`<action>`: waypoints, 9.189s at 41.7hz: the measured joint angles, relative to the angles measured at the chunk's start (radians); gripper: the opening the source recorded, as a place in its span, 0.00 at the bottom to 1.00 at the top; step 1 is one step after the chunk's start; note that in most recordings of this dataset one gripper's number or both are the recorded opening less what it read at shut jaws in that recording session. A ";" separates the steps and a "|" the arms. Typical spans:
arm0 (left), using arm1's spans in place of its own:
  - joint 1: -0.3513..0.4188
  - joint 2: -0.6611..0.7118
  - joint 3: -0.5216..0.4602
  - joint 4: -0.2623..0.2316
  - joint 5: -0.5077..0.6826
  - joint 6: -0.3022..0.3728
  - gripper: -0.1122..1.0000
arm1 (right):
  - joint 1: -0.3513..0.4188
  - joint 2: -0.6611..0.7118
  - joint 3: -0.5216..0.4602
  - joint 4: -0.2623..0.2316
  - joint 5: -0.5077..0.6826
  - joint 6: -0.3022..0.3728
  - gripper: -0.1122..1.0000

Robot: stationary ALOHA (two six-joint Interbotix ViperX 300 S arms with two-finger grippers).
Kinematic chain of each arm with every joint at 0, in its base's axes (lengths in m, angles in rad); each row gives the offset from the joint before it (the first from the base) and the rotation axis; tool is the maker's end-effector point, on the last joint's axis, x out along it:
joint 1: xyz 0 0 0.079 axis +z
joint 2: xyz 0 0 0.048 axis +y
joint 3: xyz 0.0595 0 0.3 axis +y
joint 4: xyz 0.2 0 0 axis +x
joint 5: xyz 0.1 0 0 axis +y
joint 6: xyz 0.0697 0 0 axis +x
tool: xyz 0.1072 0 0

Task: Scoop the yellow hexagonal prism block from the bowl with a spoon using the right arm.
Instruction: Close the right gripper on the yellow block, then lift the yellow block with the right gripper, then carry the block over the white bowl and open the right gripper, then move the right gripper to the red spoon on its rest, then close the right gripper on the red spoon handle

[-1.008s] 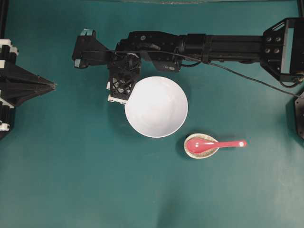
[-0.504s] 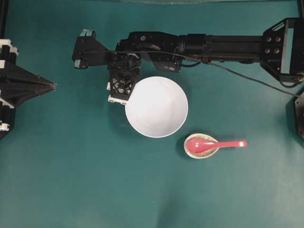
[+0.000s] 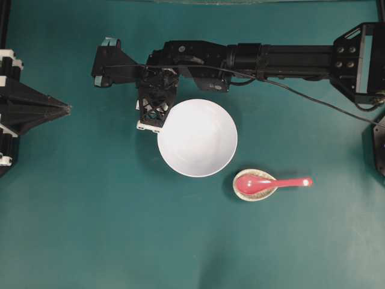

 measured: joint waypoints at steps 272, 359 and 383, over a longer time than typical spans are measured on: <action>0.000 -0.002 -0.002 0.000 0.023 -0.005 0.10 | 0.268 -1.048 1.422 -0.049 -1.198 0.247 0.57; 0.000 0.002 -0.002 0.000 0.057 0.009 0.10 | 0.730 -0.431 1.700 0.305 -2.192 0.247 0.52; 0.000 0.002 0.000 0.000 0.058 0.009 0.10 | 0.730 -0.428 1.697 0.322 -2.158 0.247 0.52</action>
